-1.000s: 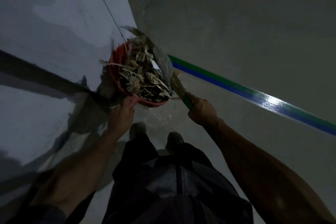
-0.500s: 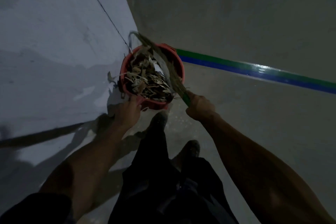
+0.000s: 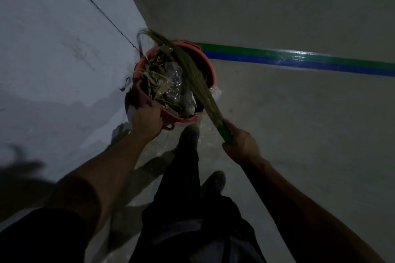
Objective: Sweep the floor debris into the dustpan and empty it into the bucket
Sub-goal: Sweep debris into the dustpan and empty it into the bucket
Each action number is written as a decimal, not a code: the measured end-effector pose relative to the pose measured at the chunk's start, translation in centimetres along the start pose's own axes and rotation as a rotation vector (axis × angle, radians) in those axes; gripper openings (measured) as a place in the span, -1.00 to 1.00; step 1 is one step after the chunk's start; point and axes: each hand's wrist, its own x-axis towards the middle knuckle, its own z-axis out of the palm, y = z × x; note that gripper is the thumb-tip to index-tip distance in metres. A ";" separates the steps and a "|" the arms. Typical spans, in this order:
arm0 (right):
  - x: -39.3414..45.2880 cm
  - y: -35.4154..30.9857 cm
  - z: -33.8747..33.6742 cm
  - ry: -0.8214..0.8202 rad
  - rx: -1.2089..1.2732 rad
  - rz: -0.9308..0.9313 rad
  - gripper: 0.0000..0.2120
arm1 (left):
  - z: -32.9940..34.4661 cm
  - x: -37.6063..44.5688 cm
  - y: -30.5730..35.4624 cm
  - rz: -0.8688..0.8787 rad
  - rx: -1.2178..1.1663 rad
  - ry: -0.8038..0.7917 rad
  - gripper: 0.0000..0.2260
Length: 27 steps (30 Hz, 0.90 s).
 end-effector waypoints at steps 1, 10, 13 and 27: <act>0.0 -0.1 0.6 -0.007 0.004 -0.006 -0.27 | 0.0 0.4 0.1 0.011 0.039 -0.009 -0.63; 6.0 -0.7 6.0 -0.143 -0.003 0.008 -0.32 | 1.8 7.6 1.0 0.054 0.253 -0.097 -0.64; 8.5 -0.7 6.9 -0.153 -0.046 0.013 -0.35 | 3.5 10.0 0.5 0.078 0.269 -0.142 -0.69; 5.8 0.4 6.8 -0.088 -0.008 0.050 -0.32 | 4.3 7.9 -0.6 0.049 0.176 -0.025 -0.70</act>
